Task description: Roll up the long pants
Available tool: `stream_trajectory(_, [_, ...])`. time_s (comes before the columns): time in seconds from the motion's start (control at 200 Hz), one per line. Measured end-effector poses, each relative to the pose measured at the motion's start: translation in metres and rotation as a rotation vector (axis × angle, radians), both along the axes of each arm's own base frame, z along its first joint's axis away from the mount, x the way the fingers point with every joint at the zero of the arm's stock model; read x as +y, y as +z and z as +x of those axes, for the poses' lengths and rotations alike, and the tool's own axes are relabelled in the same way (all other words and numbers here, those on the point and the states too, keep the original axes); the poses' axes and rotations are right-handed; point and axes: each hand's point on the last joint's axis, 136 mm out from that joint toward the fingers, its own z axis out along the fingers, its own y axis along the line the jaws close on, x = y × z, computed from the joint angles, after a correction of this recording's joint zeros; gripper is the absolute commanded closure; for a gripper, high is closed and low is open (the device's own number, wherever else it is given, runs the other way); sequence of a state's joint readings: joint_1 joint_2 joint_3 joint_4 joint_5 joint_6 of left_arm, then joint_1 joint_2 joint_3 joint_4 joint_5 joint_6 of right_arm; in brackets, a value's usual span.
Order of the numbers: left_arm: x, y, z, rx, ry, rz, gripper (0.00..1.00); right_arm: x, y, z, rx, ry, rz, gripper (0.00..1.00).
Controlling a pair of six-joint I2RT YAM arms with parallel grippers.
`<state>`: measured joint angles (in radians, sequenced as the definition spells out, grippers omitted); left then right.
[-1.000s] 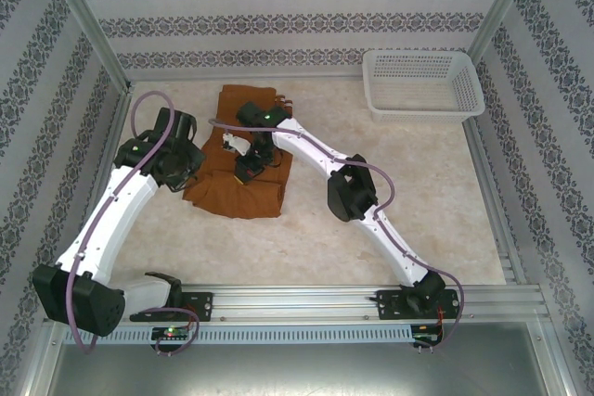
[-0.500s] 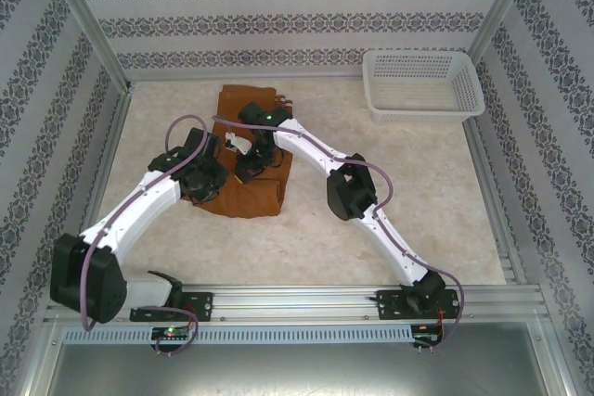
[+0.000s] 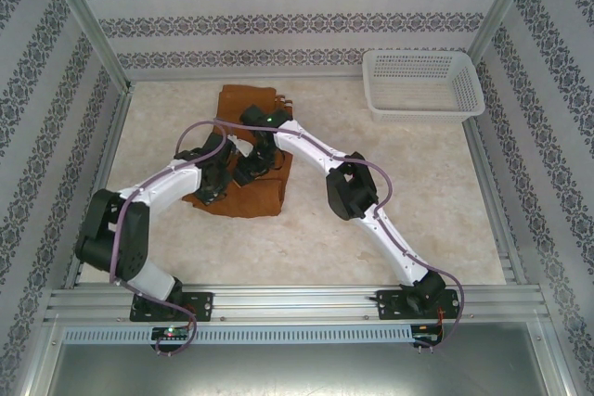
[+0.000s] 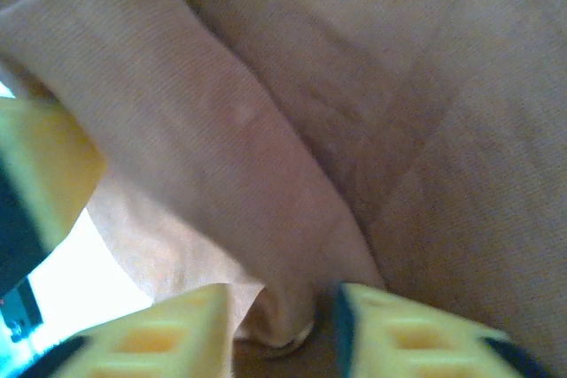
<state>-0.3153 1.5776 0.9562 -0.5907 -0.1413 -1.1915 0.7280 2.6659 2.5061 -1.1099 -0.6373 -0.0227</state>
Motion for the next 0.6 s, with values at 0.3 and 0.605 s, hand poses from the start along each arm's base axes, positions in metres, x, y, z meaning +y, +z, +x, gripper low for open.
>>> stream_trajectory(0.3, [-0.001,-0.017,0.018,0.028,0.056,0.026,1.0,-0.04,0.054,0.022,-0.178,-0.068,-0.077,0.47])
stream_trajectory(0.605, [-0.004,-0.002,0.034,-0.021,0.059,0.02,1.0,-0.09,0.108,-0.002,-0.36,-0.09,-0.165,1.0])
